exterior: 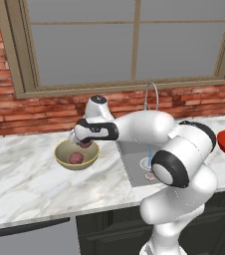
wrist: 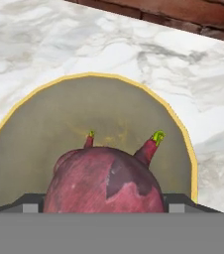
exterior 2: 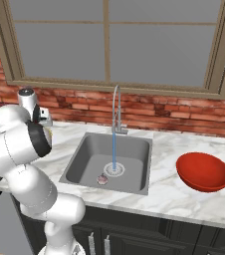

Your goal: Pick the onions from the sink and place them in one bowl. Place the garlic in the other bowl. Then turn off the sink faucet.

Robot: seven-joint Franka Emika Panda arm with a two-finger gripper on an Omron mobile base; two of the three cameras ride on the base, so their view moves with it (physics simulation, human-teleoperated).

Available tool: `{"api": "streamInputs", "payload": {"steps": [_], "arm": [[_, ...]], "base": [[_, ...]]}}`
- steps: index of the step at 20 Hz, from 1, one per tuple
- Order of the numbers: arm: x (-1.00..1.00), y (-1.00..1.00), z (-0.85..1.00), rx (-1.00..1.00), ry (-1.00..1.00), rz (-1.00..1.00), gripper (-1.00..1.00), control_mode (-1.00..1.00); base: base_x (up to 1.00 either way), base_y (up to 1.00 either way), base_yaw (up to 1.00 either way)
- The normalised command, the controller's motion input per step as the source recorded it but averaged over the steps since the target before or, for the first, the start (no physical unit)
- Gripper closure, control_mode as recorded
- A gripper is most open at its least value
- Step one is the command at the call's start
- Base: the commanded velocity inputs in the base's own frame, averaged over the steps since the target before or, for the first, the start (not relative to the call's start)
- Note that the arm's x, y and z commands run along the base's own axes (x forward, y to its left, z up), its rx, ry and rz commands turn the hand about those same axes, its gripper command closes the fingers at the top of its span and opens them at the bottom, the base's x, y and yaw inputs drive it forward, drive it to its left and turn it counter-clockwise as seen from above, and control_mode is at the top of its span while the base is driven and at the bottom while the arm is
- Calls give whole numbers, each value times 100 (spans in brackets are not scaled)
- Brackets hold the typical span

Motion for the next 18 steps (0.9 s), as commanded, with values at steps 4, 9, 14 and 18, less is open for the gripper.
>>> {"api": "streamInputs", "payload": {"steps": [4,9,14,18], "arm": [[17,8,-28,-3,0,0,100,-100],[5,6,-2,0,0,0,-100,-100],[10,11,0,0,0,0,-100,-100],[4,0,0,0,0,0,-100,-100]], "base": [[0,0,0],[0,0,0],[0,0,0],[0,0,0]]}}
